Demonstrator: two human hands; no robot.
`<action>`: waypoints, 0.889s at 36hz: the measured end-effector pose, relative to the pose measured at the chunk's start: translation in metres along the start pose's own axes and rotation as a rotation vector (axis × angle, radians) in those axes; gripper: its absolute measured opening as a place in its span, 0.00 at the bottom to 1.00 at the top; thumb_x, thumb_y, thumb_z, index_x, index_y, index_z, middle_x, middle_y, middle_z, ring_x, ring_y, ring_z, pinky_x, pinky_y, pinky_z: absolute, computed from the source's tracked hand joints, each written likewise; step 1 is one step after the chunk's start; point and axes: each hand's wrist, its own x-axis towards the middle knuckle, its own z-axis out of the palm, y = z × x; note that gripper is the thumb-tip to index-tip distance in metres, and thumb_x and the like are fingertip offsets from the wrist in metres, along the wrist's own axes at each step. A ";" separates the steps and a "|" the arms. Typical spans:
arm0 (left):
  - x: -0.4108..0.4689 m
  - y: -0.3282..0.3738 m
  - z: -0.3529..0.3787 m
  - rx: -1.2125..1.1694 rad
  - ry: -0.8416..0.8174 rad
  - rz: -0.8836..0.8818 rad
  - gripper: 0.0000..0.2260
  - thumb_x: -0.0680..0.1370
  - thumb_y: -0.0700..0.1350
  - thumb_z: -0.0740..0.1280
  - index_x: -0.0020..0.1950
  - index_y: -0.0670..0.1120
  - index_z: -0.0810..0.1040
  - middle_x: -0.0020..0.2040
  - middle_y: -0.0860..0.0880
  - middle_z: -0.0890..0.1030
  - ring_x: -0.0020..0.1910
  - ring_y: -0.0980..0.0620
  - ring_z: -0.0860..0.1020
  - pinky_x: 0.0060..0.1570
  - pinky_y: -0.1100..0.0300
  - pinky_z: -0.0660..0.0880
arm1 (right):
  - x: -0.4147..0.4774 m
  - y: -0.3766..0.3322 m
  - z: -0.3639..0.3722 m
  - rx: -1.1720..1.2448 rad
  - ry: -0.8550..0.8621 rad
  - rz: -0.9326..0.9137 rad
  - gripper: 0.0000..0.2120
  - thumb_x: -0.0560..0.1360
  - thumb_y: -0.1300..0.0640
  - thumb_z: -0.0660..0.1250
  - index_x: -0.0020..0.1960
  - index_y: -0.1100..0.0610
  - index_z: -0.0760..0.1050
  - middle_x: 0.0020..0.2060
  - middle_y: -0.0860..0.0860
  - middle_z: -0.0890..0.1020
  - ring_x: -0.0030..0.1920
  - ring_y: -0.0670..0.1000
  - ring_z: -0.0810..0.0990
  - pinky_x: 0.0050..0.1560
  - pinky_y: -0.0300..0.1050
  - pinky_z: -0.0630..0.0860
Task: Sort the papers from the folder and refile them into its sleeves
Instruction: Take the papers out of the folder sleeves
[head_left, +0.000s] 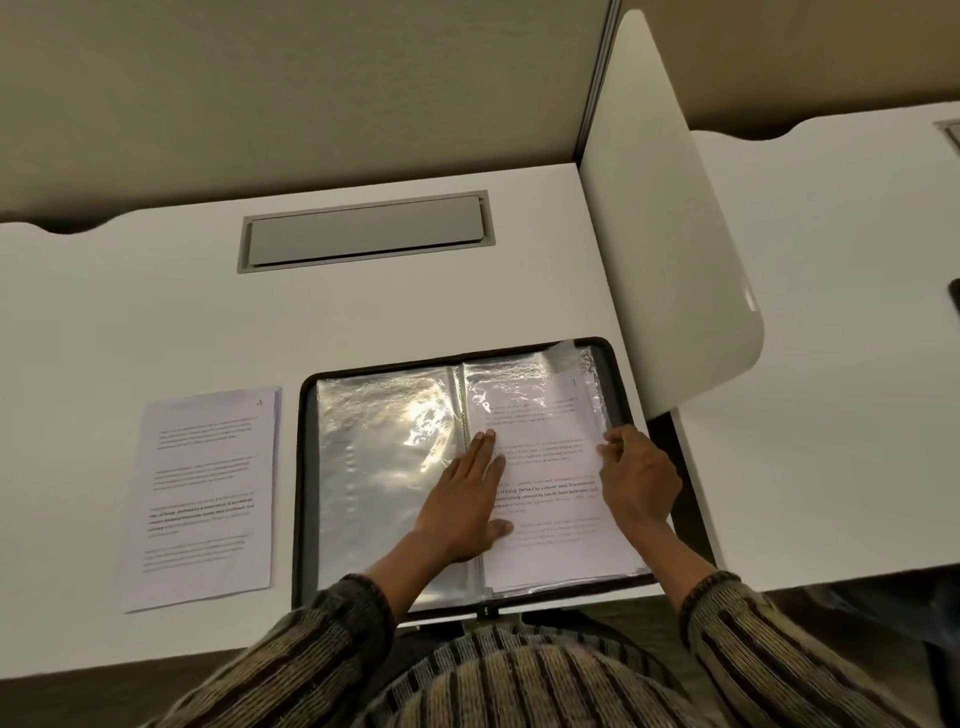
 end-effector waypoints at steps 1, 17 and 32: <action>0.002 0.002 -0.003 -0.037 0.010 -0.022 0.42 0.81 0.62 0.68 0.86 0.45 0.53 0.86 0.46 0.37 0.86 0.47 0.39 0.84 0.46 0.48 | -0.001 0.001 -0.001 -0.018 0.001 -0.025 0.03 0.79 0.57 0.74 0.51 0.53 0.80 0.42 0.49 0.85 0.39 0.51 0.81 0.38 0.47 0.79; 0.070 0.050 -0.086 -0.937 0.463 -0.603 0.18 0.83 0.51 0.70 0.38 0.39 0.83 0.35 0.45 0.85 0.39 0.45 0.85 0.49 0.45 0.83 | -0.012 -0.004 0.002 0.259 -0.223 -0.390 0.12 0.72 0.56 0.79 0.46 0.50 0.76 0.47 0.44 0.76 0.46 0.45 0.77 0.39 0.39 0.82; 0.071 0.069 -0.074 -0.868 0.643 -0.754 0.17 0.73 0.62 0.78 0.36 0.52 0.80 0.31 0.57 0.83 0.32 0.60 0.82 0.38 0.57 0.81 | 0.117 -0.108 -0.003 0.386 -0.445 -0.126 0.11 0.77 0.43 0.74 0.53 0.48 0.80 0.45 0.43 0.85 0.46 0.44 0.84 0.49 0.50 0.82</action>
